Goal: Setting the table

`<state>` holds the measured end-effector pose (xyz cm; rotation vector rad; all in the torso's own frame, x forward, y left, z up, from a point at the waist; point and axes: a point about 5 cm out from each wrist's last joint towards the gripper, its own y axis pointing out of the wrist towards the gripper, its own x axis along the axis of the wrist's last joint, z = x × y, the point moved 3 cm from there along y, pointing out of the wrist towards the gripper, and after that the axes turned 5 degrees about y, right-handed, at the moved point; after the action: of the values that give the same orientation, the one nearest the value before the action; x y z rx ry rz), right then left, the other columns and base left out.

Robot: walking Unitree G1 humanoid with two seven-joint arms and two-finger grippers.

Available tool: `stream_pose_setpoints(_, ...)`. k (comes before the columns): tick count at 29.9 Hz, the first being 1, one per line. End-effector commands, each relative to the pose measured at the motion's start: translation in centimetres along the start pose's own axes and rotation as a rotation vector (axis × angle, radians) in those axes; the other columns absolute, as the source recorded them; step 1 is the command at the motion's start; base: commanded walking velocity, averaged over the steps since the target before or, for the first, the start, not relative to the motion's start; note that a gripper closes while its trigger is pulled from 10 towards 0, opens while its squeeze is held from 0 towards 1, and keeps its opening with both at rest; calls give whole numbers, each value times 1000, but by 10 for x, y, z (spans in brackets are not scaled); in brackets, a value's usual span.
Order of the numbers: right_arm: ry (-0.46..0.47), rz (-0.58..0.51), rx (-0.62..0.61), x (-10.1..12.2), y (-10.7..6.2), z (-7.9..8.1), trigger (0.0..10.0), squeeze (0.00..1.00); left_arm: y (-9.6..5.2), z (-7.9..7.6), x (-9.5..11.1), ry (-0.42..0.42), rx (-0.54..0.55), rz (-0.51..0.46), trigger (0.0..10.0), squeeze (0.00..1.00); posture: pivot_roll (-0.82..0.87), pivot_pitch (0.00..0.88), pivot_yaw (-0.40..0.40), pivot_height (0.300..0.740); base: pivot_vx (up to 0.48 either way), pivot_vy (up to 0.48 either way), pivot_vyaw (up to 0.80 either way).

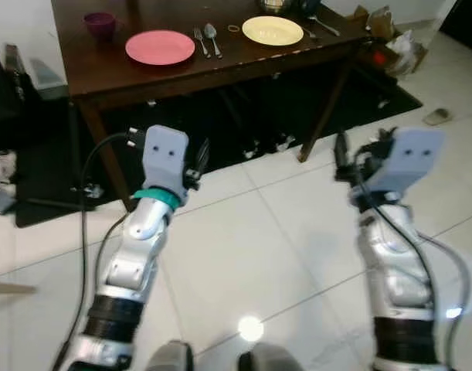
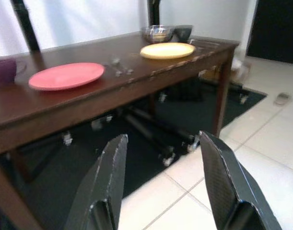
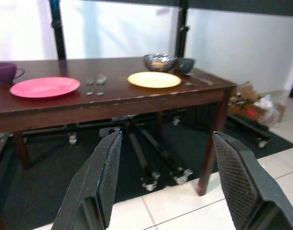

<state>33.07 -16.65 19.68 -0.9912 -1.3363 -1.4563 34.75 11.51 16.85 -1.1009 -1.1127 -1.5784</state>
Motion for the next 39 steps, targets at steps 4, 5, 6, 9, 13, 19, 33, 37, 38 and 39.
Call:
stream_pose_setpoints(4,7,26,-27,-3,-1,-11,10000,0,4,-6,2,-6,4,-16,10000,0,-134,0,-26,740,445,0,0)
stream_pose_setpoints(5,20,32,-30,-5,-1,-12,10000,0,4,-6,2,-6,8,-18,10000,0,-129,0,-22,740,450,0,0)
stream_pose_setpoints(6,29,36,-33,-6,-1,-13,10000,0,5,-6,2,-5,10,-19,10000,0,-129,0,-22,740,450,0,0)
stream_pose_setpoints(9,62,40,-45,-8,-1,-13,10000,0,5,-6,3,-1,10,-24,10000,0,-122,0,-7,740,449,0,0)
stream_pose_setpoints(13,121,32,-56,-9,-2,-11,10000,0,7,-5,5,9,7,-31,10000,0,-122,0,0,740,448,0,0)
stream_pose_setpoints(19,150,30,-51,-11,-6,-4,10000,0,9,-2,5,20,4,-35,10000,0,-126,0,19,740,447,0,0)
stream_pose_setpoints(33,141,20,-60,-10,-7,-5,10000,0,16,-2,8,14,-2,-48,10000,0,-133,0,37,740,447,0,0)
stream_pose_setpoints(37,149,16,-69,-10,-7,-6,10000,0,18,-3,9,14,-8,-51,10000,0,-134,0,44,740,448,0,0)
stream_pose_setpoints(38,152,15,-72,-10,-8,-6,10000,0,19,-3,9,14,-10,-53,10000,0,-135,0,47,740,450,0,0)
stream_pose_setpoints(39,152,15,-72,-10,-8,-6,10000,0,19,-3,9,14,-10,-53,10000,0,-135,0,47,740,450,0,0)
